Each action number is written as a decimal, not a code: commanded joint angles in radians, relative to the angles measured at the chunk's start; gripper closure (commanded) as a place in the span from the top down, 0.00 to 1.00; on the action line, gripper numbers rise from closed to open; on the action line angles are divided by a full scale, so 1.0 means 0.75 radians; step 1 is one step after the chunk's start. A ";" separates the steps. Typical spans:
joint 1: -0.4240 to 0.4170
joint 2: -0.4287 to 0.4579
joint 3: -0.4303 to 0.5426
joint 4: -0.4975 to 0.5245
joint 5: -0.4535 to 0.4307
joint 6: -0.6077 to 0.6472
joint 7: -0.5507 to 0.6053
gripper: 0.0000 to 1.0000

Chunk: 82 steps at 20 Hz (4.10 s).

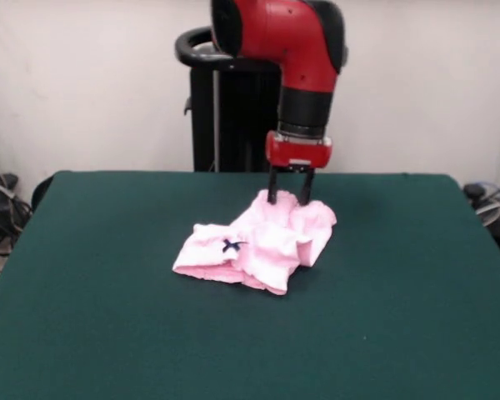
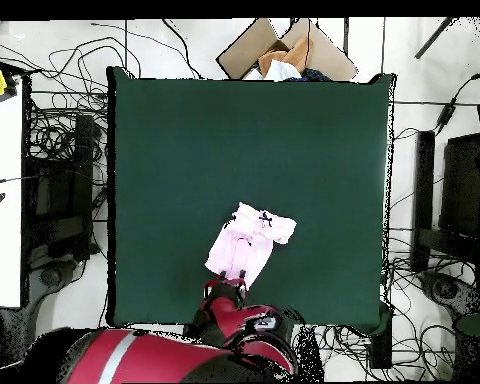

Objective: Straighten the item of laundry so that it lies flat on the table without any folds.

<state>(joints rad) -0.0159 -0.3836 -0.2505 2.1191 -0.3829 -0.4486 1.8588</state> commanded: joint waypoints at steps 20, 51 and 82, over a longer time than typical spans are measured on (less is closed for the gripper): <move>0.214 0.322 -0.015 0.004 0.382 -0.378 0.275 1.00; -0.168 0.278 0.218 0.103 0.028 0.173 0.123 1.00; 0.254 -0.186 -0.013 0.041 0.485 -0.095 0.247 1.00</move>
<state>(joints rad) 0.1798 -0.5847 -0.3089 2.3018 -0.1249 -0.4987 1.8588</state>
